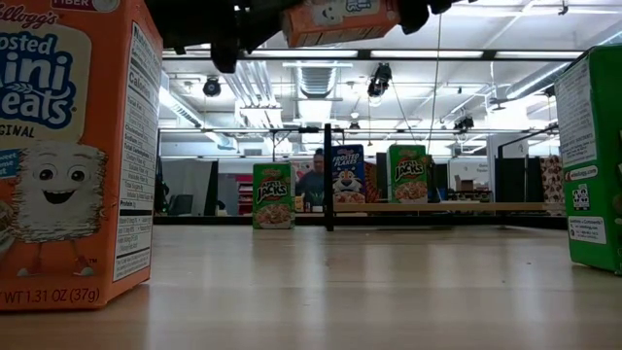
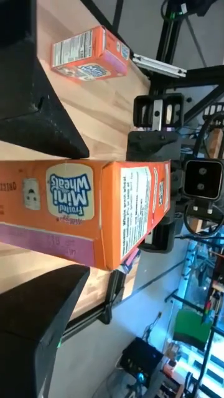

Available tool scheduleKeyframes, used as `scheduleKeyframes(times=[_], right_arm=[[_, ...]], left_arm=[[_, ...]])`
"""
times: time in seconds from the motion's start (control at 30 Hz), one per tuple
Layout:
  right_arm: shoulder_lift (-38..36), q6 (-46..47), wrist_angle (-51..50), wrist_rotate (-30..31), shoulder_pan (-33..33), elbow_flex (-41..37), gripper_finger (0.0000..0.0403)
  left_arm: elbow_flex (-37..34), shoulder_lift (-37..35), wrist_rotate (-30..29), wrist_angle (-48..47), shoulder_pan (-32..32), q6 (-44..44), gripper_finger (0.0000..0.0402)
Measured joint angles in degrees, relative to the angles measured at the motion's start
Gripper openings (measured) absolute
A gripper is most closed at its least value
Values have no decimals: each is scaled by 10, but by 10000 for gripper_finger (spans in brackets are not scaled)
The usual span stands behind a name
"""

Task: Stack cereal on shelf
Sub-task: Put the center orange cereal box on the shelf

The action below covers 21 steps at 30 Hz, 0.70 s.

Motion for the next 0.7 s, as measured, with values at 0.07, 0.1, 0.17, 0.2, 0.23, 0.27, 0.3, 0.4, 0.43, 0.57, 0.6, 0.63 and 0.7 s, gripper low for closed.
scheduleKeyframes(times=[0.07,0.1,0.17,0.2,0.23,0.27,0.3,0.4,0.43,0.57,0.6,0.63,0.7], right_arm=[[0,3,0,-18,0,0,262],[0,3,0,-24,0,0,253],[0,4,0,-32,0,0,237],[0,4,0,-33,0,0,230],[-1,6,0,-33,0,0,225],[-1,10,0,-34,0,0,221],[-1,11,0,-35,0,0,218],[-2,14,-1,-39,0,0,215],[-4,14,-2,-39,0,0,215],[-5,24,-51,-38,-2,21,215],[-5,26,-79,-36,-3,35,215],[-5,29,-111,-30,-4,53,215],[-2,32,-181,-5,-7,94,215]], left_arm=[[0,0,-8,0,0,0,145],[0,0,-11,0,0,0,148],[0,0,-18,0,-1,-3,155],[0,0,-19,0,-1,-3,158],[0,0,-20,0,-1,-3,162],[0,0,-21,0,-1,-3,167],[0,0,-22,0,-1,-3,172],[-1,0,-25,-1,0,-3,190],[-1,0,-26,-2,0,-3,196],[-3,0,-26,-6,0,-3,225],[-6,-2,-26,-7,-1,-3,232],[-9,-3,-26,-7,-1,-3,238],[-16,-11,-26,-7,-2,-3,247]])
